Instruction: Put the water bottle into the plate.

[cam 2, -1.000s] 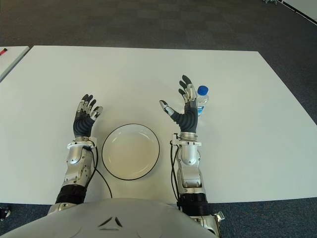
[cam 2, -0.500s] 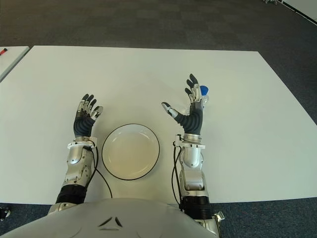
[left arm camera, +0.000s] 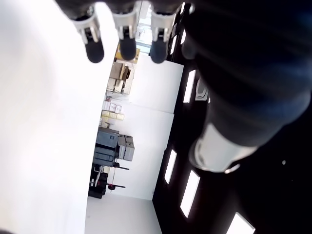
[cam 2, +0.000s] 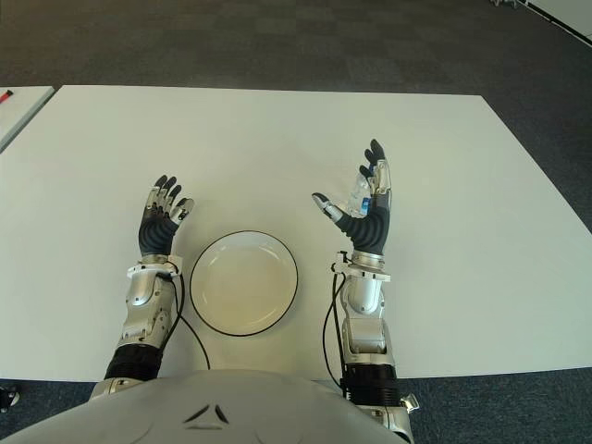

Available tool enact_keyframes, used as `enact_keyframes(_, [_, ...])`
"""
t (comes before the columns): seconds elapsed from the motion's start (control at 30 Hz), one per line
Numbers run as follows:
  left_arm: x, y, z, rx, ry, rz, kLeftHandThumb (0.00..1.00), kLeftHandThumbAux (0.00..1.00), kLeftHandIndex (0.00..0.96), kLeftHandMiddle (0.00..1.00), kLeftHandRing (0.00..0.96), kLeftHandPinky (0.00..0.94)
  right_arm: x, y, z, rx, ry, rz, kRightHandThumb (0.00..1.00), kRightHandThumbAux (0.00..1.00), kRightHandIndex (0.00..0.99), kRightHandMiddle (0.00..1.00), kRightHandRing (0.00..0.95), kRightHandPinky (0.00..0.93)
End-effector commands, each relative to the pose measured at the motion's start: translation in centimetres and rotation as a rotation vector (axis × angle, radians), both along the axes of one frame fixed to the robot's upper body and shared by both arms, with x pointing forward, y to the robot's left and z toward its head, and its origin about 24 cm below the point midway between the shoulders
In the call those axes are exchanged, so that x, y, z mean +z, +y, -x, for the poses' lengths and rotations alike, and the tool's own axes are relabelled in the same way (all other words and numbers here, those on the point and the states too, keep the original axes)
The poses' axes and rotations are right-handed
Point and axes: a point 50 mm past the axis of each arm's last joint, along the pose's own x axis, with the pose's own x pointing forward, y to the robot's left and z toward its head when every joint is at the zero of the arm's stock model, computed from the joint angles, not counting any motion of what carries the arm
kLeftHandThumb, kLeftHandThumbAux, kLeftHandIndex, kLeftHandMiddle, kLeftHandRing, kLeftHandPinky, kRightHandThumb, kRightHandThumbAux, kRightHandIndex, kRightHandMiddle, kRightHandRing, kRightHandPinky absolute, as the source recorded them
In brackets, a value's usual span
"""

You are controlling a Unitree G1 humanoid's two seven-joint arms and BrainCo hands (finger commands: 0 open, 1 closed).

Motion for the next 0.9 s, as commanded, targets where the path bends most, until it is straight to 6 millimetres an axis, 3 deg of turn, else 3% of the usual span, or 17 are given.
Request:
enact_keyframes(0.03, [-0.4, -0.6, 0.0, -0.006, 0.019, 0.028, 0.241, 0.818, 0.078, 0.084, 0.072, 0.106, 0.0, -0.7, -0.3, -0.029, -0.020, -0.010, 0.399, 0.823, 0.083, 0.091, 0.097, 0.150])
enact_keyframes(0.43, [-0.4, -0.3, 0.1, 0.011, 0.024, 0.039, 0.236, 0.826, 0.077, 0.083, 0.073, 0.113, -0.3, -2.1, -0.9, -0.101, -0.033, 0.011, 0.300, 0.862, 0.077, 0.087, 0.099, 0.135])
enact_keyframes(0.9, [-0.6, 0.1, 0.2, 0.013, 0.018, 0.038, 0.160, 0.871, 0.085, 0.085, 0.079, 0.119, -0.9, -4.0, -1.5, -0.250, -0.009, 0.079, 0.266, 0.895, 0.075, 0.074, 0.085, 0.120])
